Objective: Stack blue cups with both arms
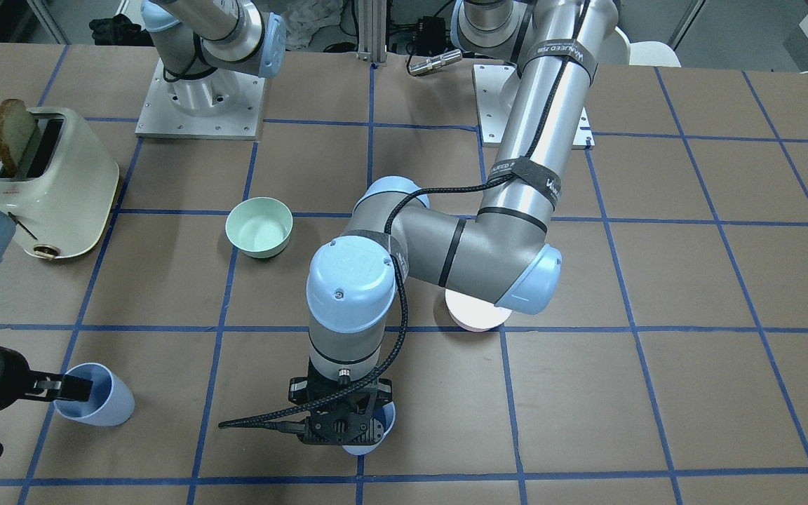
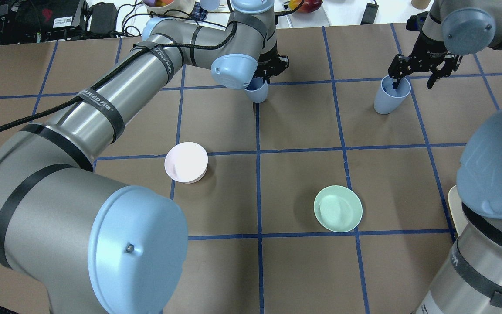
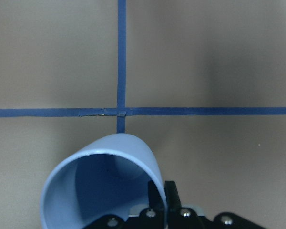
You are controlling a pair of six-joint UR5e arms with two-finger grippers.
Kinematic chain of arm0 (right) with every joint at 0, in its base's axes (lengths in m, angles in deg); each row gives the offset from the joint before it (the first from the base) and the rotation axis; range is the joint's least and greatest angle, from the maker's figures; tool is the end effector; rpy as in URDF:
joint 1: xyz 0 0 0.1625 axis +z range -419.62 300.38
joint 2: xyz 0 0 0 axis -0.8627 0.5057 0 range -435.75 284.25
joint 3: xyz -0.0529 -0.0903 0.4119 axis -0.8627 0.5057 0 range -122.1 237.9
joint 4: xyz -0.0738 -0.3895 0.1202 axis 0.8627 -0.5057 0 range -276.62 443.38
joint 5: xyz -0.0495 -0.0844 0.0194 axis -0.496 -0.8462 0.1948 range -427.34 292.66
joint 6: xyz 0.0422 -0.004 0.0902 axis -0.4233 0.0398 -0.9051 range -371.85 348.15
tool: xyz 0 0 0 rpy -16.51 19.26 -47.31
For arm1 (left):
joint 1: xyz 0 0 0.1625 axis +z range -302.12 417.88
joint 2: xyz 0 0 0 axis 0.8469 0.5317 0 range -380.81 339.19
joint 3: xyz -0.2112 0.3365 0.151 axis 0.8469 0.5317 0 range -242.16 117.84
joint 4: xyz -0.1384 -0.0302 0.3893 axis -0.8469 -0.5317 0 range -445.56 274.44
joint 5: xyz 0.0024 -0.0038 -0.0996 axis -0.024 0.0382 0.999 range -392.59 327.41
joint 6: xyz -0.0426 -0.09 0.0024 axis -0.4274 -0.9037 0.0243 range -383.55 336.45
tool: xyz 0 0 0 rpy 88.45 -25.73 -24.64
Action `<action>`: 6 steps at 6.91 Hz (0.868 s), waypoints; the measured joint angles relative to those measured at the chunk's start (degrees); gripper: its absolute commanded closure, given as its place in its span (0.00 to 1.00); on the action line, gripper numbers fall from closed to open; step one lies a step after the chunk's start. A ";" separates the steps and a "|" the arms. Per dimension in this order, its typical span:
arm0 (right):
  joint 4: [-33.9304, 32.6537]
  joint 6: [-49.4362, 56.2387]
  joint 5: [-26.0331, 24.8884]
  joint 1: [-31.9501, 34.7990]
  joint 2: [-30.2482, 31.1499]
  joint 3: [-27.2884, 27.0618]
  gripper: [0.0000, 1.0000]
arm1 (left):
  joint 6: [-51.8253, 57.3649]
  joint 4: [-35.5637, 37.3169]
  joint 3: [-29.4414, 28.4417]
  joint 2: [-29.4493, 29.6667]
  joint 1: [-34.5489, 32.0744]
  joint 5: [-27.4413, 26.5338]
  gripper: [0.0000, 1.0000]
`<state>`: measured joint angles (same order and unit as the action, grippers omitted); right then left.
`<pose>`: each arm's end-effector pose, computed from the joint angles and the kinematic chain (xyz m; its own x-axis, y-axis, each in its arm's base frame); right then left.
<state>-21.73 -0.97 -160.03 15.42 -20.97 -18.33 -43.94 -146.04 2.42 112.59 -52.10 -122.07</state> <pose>-0.0560 -0.7079 0.2562 -0.9974 0.0669 0.0250 0.0694 0.9907 0.1172 -0.3935 -0.6898 0.2726 -0.9969 0.0012 0.0780 -0.0133 0.9828 -0.1843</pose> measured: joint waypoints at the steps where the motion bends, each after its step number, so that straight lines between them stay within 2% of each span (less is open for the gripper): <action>1: 0.01 -0.26 0.26 -0.11 -0.45 -0.15 0.91 | 0.16 0.00 0.01 0.06 0.00 -0.33 0.00; 2: 0.07 -0.38 0.33 -0.13 -0.69 -0.18 1.00 | 0.24 0.01 -0.02 -0.26 0.02 -0.43 0.00; 4: 0.40 -0.16 0.23 -0.16 -0.72 -0.01 1.00 | 0.28 -2.64 -0.52 -3.37 0.53 -0.80 0.00; 6: 1.07 -0.49 0.67 -0.19 -0.33 0.92 1.00 | 0.26 -14.47 -0.53 -11.23 2.29 -1.33 0.00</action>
<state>-20.66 -1.46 -159.35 15.23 -21.30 -17.41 -43.68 -160.51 1.89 101.36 -49.82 -123.41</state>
